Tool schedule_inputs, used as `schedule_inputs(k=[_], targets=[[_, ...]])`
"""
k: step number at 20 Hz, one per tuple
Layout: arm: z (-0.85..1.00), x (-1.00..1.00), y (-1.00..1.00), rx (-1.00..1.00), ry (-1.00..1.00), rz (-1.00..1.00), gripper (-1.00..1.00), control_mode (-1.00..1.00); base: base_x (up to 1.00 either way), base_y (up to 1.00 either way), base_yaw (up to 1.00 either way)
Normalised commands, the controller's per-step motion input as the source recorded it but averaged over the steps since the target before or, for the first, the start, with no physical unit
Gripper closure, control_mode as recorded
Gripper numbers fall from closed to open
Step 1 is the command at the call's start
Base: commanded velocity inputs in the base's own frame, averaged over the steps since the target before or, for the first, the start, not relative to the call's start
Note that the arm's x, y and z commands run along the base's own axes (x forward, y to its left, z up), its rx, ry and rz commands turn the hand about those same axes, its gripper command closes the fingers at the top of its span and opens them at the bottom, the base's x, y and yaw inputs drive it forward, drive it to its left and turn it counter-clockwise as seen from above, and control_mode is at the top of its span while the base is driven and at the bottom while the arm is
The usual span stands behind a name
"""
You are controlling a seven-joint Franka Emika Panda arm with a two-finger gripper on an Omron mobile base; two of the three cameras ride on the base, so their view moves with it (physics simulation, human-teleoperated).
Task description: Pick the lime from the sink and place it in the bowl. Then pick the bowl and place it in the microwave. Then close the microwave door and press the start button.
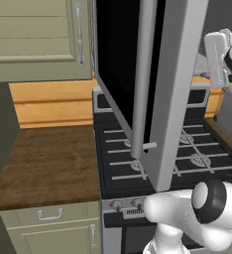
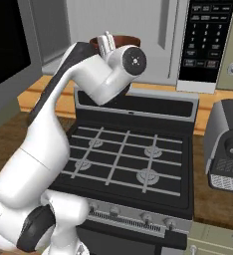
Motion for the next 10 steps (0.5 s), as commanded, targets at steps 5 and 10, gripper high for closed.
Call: schedule_inputs(k=[5, 10], targets=[[-0.73, -0.18, -0.07, -0.25, -0.02, 0.01, -1.00, -1.00, 0.00, 0.00, 0.00], [-0.46, 0.00, -0.17, -0.44, -0.03, -0.01, -1.00, -1.00, 0.00, 0.00, 0.00]])
